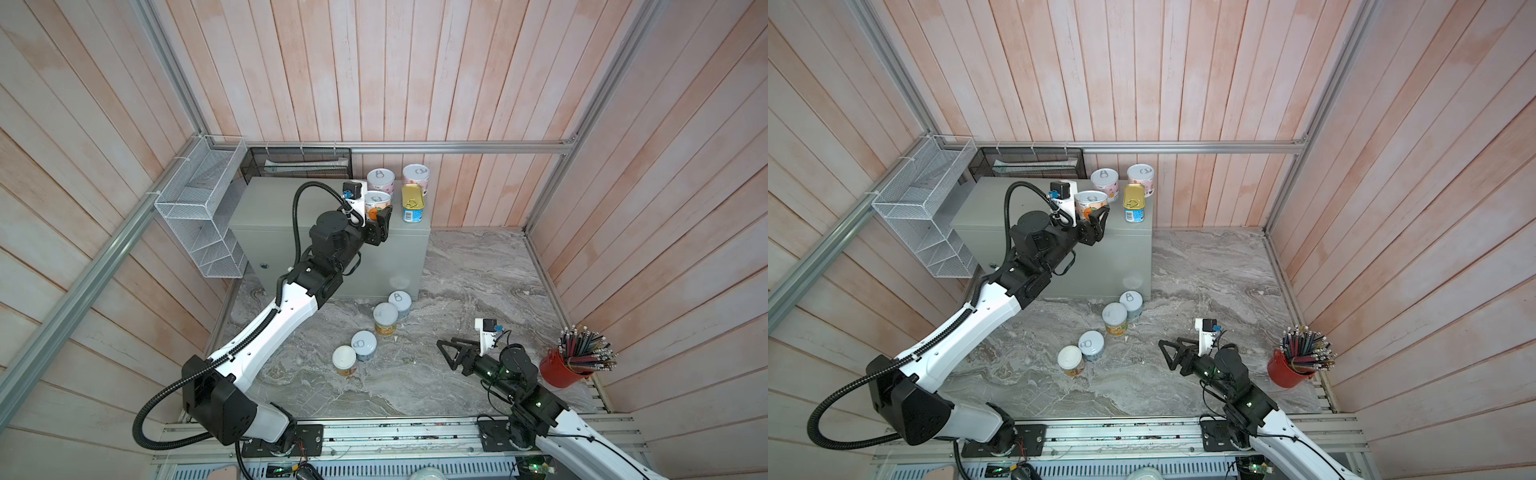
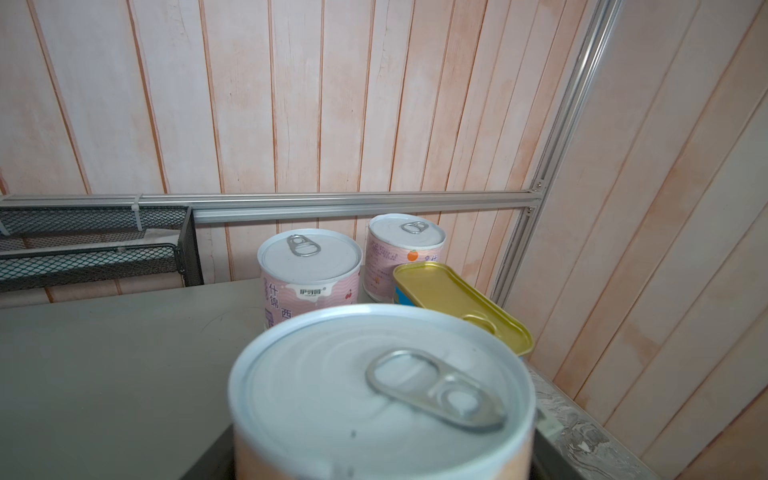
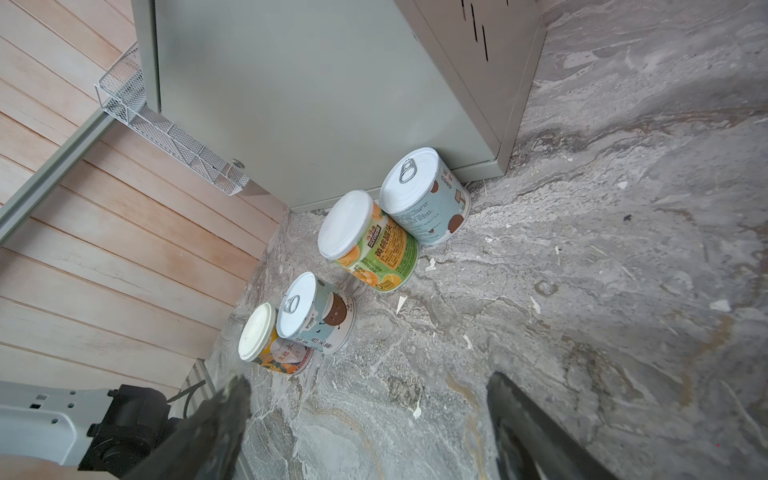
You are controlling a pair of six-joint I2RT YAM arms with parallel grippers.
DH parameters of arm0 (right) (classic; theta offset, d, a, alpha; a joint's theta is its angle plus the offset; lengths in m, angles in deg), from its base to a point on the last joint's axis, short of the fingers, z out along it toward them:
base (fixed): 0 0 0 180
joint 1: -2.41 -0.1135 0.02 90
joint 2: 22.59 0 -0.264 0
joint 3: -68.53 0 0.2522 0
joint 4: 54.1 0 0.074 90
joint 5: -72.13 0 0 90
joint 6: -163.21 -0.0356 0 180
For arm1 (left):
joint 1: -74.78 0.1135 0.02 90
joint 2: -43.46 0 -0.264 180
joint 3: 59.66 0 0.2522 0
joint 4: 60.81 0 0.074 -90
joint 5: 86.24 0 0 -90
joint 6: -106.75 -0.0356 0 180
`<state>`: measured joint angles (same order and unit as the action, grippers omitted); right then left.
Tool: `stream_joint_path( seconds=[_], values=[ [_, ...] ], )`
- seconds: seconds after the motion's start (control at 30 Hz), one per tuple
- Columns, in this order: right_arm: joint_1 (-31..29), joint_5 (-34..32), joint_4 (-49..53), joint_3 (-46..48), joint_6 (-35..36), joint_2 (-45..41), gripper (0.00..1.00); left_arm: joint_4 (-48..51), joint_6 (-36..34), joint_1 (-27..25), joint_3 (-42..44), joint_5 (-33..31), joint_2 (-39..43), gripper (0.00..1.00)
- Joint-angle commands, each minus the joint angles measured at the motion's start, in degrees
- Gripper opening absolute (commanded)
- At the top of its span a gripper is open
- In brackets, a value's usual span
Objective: Place and organize the canned foods onto the counter
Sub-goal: 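Carry the orange-labelled can with the left gripper over the cabinet top, then lower the can beside the pink cans and open the left gripper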
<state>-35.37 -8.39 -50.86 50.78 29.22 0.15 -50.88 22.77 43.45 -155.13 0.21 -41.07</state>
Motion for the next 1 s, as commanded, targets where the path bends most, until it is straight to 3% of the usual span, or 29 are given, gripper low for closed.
stream_joint_path(
  seconds=[0.0,0.7,0.97],
  values=[
    [-0.1,-0.55,-0.01,0.91,-0.27,-0.6,0.89,-4.6,-1.27,0.24,-3.86,1.03,-1.85,0.46],
    [-0.09,-1.99,0.89,1.44,0.04,-0.33,0.89,-2.42,-2.42,1.18,-9.22,3.2,-10.86,0.47],
    [-0.06,-2.19,1.52,0.84,0.31,0.28,0.89,-4.32,-2.41,1.19,-8.44,1.12,-11.65,0.49]
  ],
)
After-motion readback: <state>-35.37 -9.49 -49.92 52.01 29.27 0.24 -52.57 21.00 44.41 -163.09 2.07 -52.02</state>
